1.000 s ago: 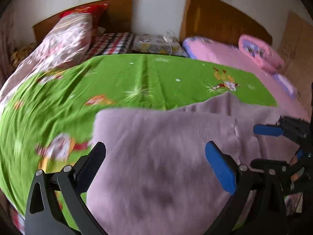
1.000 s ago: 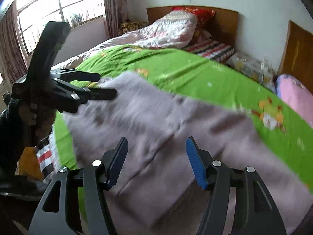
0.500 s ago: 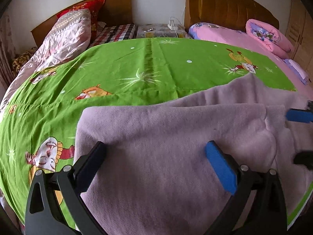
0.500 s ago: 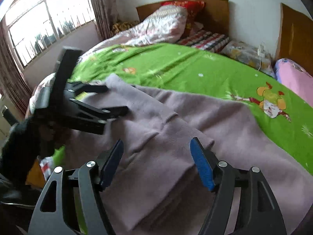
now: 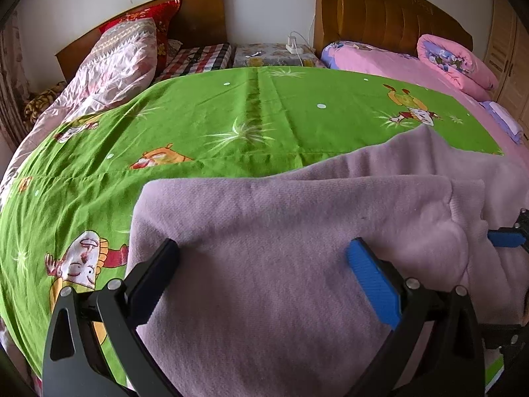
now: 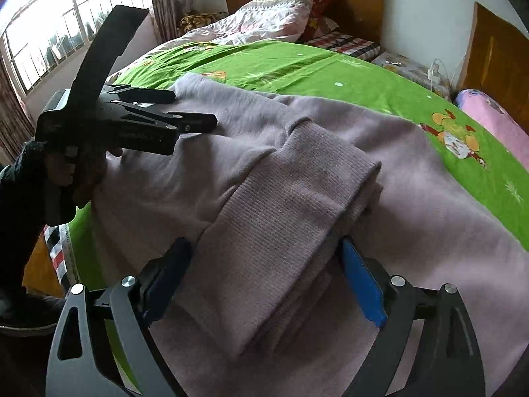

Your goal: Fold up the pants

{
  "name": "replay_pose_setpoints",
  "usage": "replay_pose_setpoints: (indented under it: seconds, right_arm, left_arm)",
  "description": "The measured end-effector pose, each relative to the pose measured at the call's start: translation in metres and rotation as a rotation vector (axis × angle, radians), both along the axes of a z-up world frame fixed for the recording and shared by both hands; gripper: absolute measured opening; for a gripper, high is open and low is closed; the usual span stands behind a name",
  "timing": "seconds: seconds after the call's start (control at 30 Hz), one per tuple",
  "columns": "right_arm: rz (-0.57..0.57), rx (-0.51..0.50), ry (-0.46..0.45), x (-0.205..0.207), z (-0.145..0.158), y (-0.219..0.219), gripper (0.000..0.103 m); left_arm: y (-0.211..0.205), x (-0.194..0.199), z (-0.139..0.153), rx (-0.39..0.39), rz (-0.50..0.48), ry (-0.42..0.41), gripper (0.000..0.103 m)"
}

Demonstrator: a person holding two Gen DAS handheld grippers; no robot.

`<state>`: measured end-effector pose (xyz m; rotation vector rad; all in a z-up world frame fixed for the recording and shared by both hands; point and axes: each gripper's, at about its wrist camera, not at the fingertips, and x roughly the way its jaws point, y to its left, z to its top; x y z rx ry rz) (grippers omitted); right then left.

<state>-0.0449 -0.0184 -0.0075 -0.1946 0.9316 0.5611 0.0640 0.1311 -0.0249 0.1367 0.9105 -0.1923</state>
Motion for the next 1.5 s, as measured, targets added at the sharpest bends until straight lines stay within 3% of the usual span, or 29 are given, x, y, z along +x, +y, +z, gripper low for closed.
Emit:
replay_pose_setpoints:
  seconds: [0.13,0.3,0.43,0.5,0.6,0.67,0.7,0.83,0.87,1.03,1.07,1.17,1.33,1.5]
  right_arm:
    - [-0.089,-0.072,-0.05,-0.017,0.011,-0.024,0.086]
    - [-0.3,0.086,-0.142,-0.07,0.049,-0.118,0.087]
    - [-0.608,0.188,-0.186,-0.124,0.056,-0.215,0.088]
    - [-0.785,0.293,-0.148,-0.155,0.048,-0.27,0.088]
    - [-0.91,0.448,-0.07,-0.184,0.026,-0.317,0.088]
    - [-0.934,0.524,-0.002,-0.186,0.01,-0.331,0.088]
    - [-0.932,0.548,0.013,-0.185,0.006,-0.333,0.088]
    - [-0.911,0.644,0.114,-0.164,-0.018,-0.328,0.088]
    - [-0.915,0.645,0.151,-0.158,-0.024,-0.325,0.088]
    - [-0.892,0.658,0.16,-0.147,-0.025,-0.322,0.091]
    - [-0.889,0.64,0.164,-0.143,-0.025,-0.318,0.092]
    - [-0.869,0.553,0.193,-0.135,-0.02,-0.31,0.095]
    - [-0.829,0.583,0.194,-0.135,-0.017,-0.307,0.093]
    - [-0.995,0.64,0.105,-0.127,-0.021,-0.322,0.086]
  left_arm:
    - [-0.001,-0.002,0.0,0.012,0.01,-0.008,0.102]
    - [-0.007,-0.014,0.001,0.094,0.053,-0.066,0.102]
    - [0.001,-0.02,0.003,0.097,0.139,-0.055,0.102]
    - [0.007,-0.021,0.002,0.082,0.198,-0.026,0.102]
    - [0.006,-0.027,0.006,0.106,0.294,-0.009,0.102]
    - [-0.008,-0.035,0.016,0.155,0.346,-0.035,0.101]
    - [-0.017,-0.039,0.022,0.145,0.325,-0.054,0.101]
    - [-0.069,-0.05,0.041,0.027,0.094,-0.096,0.101]
    - [-0.08,-0.049,0.04,0.016,0.047,-0.089,0.101]
    - [-0.121,-0.043,0.012,0.036,-0.101,-0.014,0.101]
    - [-0.125,-0.04,0.002,0.056,-0.103,0.008,0.102]
    - [-0.117,-0.037,-0.006,-0.012,-0.095,0.018,0.102]
    - [-0.112,-0.043,-0.007,-0.044,-0.105,0.002,0.102]
    - [-0.113,-0.044,-0.008,-0.047,-0.106,-0.002,0.102]
